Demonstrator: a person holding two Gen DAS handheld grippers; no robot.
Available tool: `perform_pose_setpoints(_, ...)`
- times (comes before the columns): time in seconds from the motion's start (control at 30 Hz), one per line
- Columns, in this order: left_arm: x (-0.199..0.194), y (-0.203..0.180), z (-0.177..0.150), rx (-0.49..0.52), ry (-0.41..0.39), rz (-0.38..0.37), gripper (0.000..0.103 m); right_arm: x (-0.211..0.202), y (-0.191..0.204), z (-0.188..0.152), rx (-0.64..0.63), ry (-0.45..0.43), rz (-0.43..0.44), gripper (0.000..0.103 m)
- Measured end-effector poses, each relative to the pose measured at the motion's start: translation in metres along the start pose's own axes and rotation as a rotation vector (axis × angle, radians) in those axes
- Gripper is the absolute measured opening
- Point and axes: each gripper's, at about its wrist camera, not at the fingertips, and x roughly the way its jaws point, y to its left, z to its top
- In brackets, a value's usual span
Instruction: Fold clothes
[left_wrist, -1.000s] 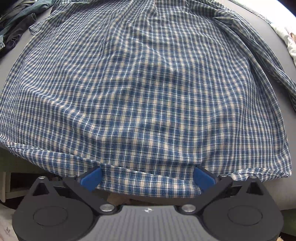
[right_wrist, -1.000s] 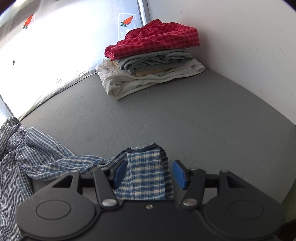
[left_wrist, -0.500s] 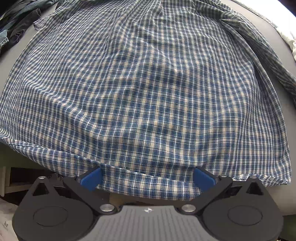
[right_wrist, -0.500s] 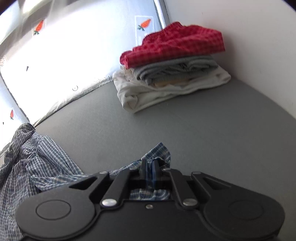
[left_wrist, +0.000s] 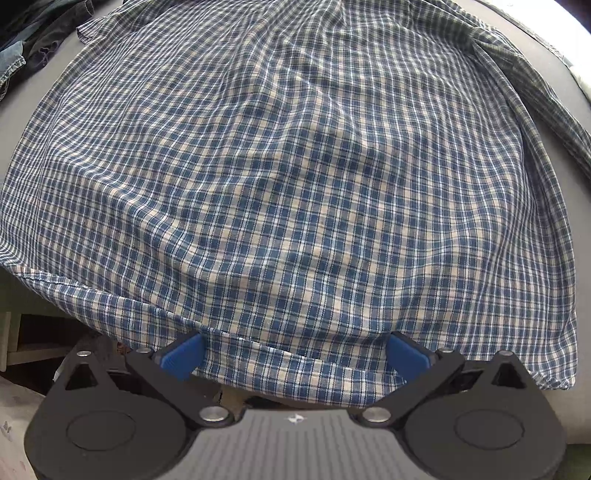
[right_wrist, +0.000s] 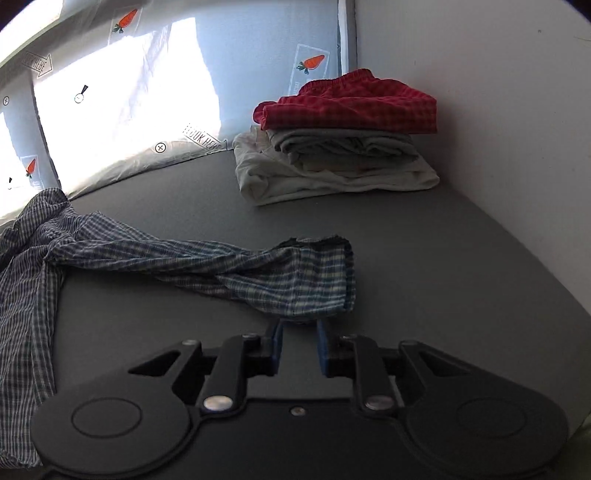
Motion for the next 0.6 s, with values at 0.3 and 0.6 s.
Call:
perform_pose_setpoints(0.3, -0.002, 0.016, 0.073, -0.089, 0.052, -0.019, 0.103, 0.046, -0.041, 0.039, 0.643, 0.068, 0.161, 0.032)
perform_pose_setpoints(0.6, 0.000, 0.038, 0.105, -0.119, 0.056, -0.014, 0.103, 0.117, -0.040, 0.038, 1.001, 0.204, 0.150, 0.033)
